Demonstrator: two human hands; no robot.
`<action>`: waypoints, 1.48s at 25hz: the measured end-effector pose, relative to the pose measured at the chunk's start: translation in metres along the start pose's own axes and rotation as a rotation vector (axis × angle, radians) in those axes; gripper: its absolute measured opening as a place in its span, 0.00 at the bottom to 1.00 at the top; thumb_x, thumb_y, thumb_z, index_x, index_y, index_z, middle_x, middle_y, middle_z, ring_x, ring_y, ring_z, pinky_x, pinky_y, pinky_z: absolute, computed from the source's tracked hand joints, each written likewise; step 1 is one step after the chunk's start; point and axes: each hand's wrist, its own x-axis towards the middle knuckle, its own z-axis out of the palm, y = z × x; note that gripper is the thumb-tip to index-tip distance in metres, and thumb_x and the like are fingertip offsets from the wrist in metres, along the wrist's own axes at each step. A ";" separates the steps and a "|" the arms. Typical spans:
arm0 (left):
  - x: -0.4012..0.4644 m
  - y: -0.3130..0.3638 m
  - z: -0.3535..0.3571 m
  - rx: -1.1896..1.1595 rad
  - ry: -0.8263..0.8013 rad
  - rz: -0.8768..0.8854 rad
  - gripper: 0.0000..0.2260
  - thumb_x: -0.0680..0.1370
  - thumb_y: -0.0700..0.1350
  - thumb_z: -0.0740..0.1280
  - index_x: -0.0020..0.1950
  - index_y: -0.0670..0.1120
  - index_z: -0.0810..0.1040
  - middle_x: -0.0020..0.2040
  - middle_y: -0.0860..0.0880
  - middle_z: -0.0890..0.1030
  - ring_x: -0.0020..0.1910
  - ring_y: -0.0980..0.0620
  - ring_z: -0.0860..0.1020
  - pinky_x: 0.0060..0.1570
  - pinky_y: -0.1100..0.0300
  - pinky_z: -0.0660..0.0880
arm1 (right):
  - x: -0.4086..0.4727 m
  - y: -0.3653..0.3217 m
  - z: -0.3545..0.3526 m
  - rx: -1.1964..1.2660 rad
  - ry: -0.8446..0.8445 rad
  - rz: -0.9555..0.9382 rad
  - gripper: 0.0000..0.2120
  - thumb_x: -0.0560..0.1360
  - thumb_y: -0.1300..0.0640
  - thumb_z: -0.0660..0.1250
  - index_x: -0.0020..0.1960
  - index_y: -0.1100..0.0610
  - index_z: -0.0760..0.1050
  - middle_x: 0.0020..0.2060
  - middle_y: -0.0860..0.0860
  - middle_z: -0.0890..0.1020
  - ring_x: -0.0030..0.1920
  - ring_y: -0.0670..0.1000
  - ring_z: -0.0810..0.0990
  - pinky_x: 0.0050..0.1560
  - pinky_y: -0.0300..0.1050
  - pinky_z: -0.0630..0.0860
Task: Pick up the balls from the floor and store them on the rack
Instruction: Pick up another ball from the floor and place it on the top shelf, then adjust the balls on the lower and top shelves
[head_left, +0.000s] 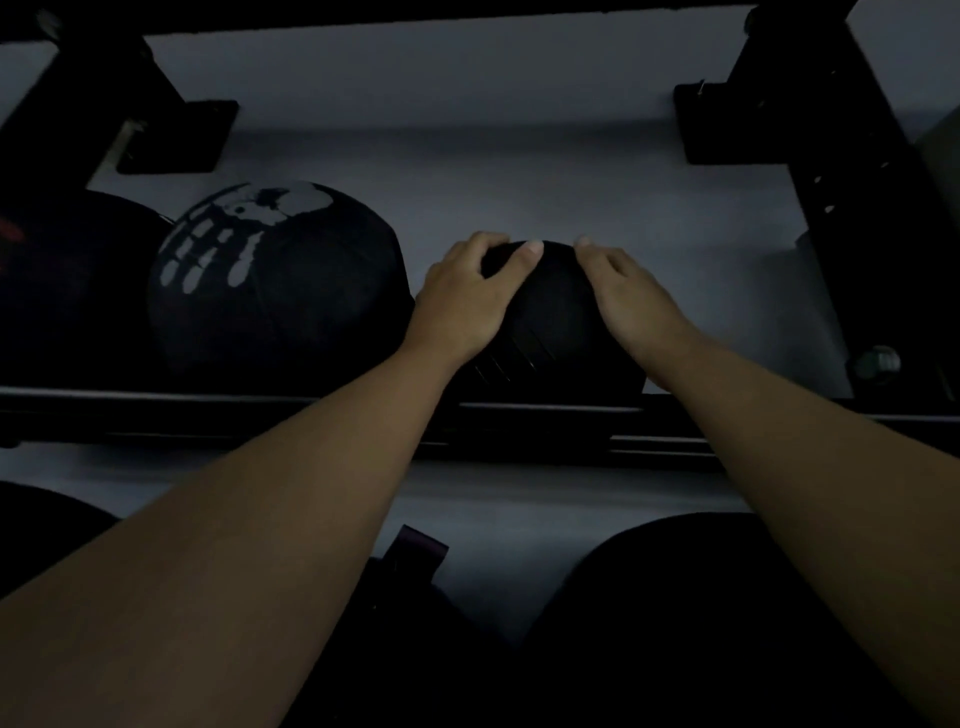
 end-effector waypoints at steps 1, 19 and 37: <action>0.000 0.001 0.001 -0.008 0.013 0.001 0.28 0.81 0.68 0.62 0.75 0.53 0.76 0.75 0.51 0.76 0.74 0.50 0.73 0.76 0.48 0.70 | 0.001 -0.001 0.000 0.001 -0.003 0.000 0.32 0.80 0.31 0.52 0.74 0.48 0.73 0.71 0.51 0.78 0.70 0.53 0.75 0.72 0.51 0.69; -0.106 0.024 -0.024 0.237 -0.301 -0.063 0.36 0.86 0.54 0.62 0.88 0.54 0.44 0.88 0.47 0.39 0.87 0.42 0.41 0.83 0.43 0.43 | -0.121 -0.014 -0.069 -0.338 -0.154 0.075 0.22 0.85 0.51 0.61 0.78 0.50 0.68 0.71 0.58 0.75 0.65 0.51 0.75 0.59 0.34 0.67; -0.308 0.095 0.054 -0.119 -0.156 -0.501 0.41 0.68 0.81 0.61 0.80 0.69 0.64 0.84 0.56 0.62 0.84 0.48 0.59 0.82 0.37 0.58 | -0.322 0.062 -0.156 -0.239 -0.076 0.289 0.33 0.79 0.29 0.53 0.81 0.35 0.52 0.84 0.47 0.52 0.84 0.57 0.48 0.79 0.72 0.48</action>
